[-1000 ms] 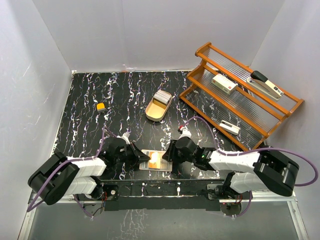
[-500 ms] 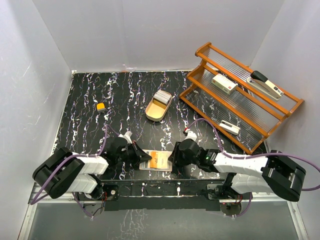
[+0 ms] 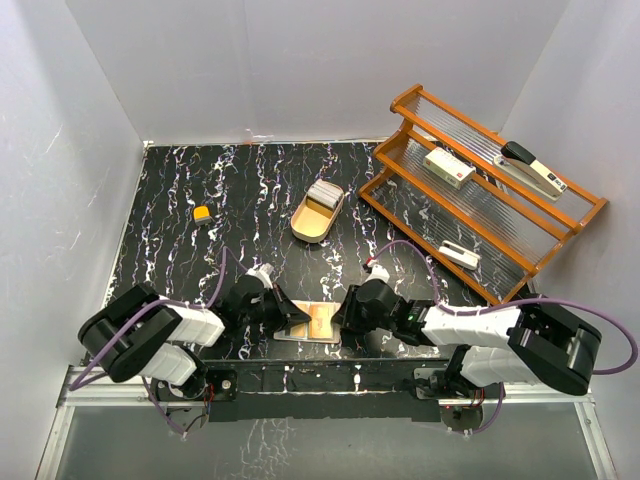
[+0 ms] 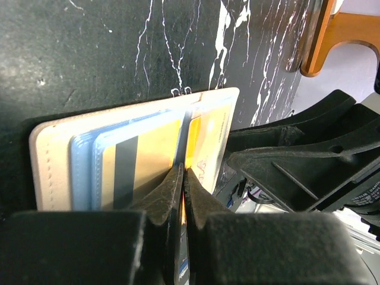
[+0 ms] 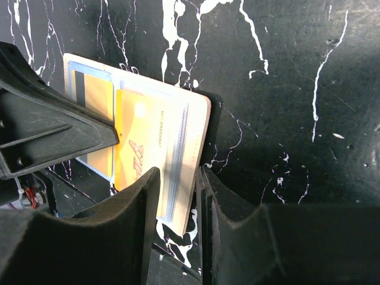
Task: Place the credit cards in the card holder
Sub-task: Insert the credit card into the card holder.
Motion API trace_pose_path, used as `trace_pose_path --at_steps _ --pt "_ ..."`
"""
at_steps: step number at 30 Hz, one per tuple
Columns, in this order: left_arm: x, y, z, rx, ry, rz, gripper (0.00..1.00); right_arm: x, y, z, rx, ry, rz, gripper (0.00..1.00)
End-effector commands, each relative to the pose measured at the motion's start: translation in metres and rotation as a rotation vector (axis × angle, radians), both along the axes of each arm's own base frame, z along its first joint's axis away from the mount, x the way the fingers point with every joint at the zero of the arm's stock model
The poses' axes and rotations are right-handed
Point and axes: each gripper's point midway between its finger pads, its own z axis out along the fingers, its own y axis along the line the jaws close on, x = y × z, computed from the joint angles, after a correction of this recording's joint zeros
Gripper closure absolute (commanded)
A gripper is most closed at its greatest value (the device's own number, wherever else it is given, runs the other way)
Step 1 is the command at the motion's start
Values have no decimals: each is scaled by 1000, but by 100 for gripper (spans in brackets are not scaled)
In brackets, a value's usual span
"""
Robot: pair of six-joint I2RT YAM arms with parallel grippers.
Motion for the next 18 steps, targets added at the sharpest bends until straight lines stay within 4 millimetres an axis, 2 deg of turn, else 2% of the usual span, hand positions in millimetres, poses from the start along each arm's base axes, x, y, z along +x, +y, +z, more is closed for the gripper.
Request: trace_pose_path --at_steps 1,7,8,13,18 --pt "8 -9 4 -1 -33 -6 100 0 8 3 46 -11 8 71" --pt "8 -10 5 14 -35 -14 100 1 11 2 52 -21 26 71" --pt "8 -10 6 17 -38 -13 97 2 11 2 48 -25 25 71" --pt "8 6 1 128 -6 26 68 5 2 4 15 -47 5 68" --pt "11 20 10 213 -22 51 53 2 -1 11 28 -46 4 63"
